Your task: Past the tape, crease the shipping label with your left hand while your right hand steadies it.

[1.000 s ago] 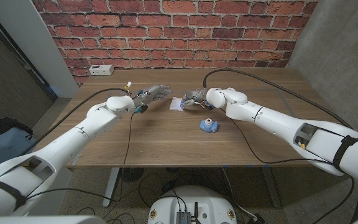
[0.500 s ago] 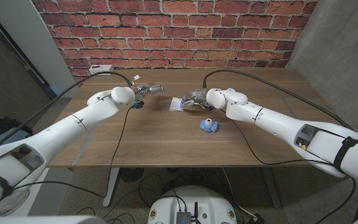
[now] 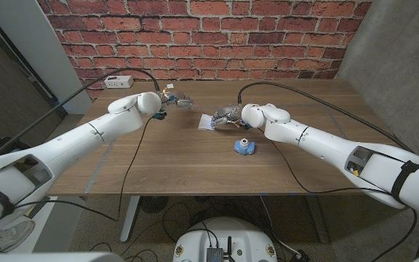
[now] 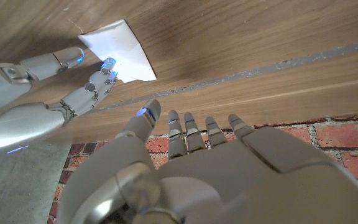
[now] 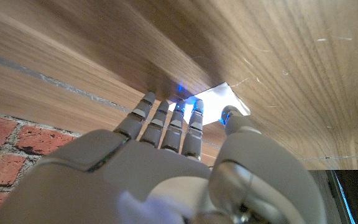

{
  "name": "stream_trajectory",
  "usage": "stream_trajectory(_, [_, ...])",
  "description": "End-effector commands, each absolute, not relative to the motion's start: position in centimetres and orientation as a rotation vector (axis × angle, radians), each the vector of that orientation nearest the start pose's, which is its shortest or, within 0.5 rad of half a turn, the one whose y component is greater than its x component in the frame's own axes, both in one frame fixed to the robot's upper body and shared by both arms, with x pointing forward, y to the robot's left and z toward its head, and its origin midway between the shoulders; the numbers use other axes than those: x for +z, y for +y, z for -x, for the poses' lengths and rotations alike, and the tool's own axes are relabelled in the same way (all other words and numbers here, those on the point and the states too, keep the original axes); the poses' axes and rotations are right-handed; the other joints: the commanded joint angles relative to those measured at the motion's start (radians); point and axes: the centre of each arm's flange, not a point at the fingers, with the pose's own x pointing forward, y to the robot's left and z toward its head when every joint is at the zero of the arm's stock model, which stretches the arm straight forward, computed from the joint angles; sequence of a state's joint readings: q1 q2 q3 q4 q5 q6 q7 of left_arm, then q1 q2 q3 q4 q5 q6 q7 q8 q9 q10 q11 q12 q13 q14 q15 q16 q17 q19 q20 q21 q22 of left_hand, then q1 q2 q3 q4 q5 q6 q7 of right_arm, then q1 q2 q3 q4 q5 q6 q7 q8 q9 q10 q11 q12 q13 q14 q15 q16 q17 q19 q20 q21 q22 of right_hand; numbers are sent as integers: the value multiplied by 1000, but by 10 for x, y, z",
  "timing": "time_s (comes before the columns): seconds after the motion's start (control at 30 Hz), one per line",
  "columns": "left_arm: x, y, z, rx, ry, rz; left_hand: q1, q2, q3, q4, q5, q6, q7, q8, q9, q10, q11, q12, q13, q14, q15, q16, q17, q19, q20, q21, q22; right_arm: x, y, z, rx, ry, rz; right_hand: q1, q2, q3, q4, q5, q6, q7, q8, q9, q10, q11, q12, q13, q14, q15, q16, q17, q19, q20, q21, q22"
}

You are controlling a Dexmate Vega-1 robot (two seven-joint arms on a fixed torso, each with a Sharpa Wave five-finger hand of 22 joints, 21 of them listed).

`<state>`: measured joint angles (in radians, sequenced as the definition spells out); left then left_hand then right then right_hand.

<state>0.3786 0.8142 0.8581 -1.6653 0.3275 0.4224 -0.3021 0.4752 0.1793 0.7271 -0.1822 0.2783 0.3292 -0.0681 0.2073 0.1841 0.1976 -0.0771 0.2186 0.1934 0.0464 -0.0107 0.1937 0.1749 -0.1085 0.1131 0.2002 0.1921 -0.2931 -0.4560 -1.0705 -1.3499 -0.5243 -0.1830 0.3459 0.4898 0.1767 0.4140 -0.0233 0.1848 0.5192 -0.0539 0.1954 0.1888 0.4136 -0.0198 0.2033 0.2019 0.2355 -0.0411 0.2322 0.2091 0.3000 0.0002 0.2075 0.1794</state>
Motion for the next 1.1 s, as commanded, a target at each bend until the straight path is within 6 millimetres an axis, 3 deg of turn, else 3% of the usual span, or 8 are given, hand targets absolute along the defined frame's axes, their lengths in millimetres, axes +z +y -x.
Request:
stream_trajectory(0.03, [110,205,-639,-52,-265,-1698,70,8,28,-4,14,31,-19,9,3,24,-21,11,5,49,-18,16,8,-2,30,17,13,19,-53,-672,434,-437,1645,-4,5,3,-3,0,-3,2,-3,4,-5,-4,-1,2,0,-68,1,0,2,1,2,1])
stream_trajectory(0.17, [113,201,-639,-45,-253,-1741,153,22,73,-8,31,47,-43,11,4,47,-43,17,5,53,-20,14,11,-4,44,24,17,18,-53,-672,436,-436,1644,-4,5,2,-3,0,-4,3,-3,4,-4,0,0,2,-1,-68,0,0,2,1,2,1])
stream_trajectory(0.3, [116,195,-639,-45,-245,-1778,290,21,141,-11,53,70,-82,12,6,75,-95,21,6,48,-22,9,14,-16,56,29,20,18,-53,-672,438,-435,1644,-5,4,1,-2,0,-4,5,-2,4,-4,0,0,2,-1,-68,0,0,2,1,2,1])
stream_trajectory(0.5, [118,186,-640,-30,-243,-1839,420,22,194,-11,65,113,-118,21,8,110,-125,30,6,48,-22,8,17,-20,63,39,25,18,-53,-672,438,-434,1644,-6,4,0,-2,-1,-6,6,-3,4,-6,-1,-1,2,-1,-67,0,0,3,1,2,1])
stream_trajectory(0.73, [117,178,-645,-50,-253,-1852,506,21,205,-9,66,166,-139,31,9,156,-139,41,6,59,-33,13,18,-14,68,52,30,18,-54,-673,439,-431,1640,-5,4,0,-3,0,-5,4,-2,4,-4,0,0,2,0,-66,0,0,2,2,2,1])
stream_trajectory(1.1, [109,165,-653,-99,-233,-1881,566,19,201,-8,70,213,-117,38,9,188,-138,47,7,66,-36,14,19,-17,65,60,34,19,-55,-674,437,-431,1640,-4,5,1,-4,0,-7,3,-3,4,-5,-4,-1,2,0,-66,0,0,2,1,2,1])
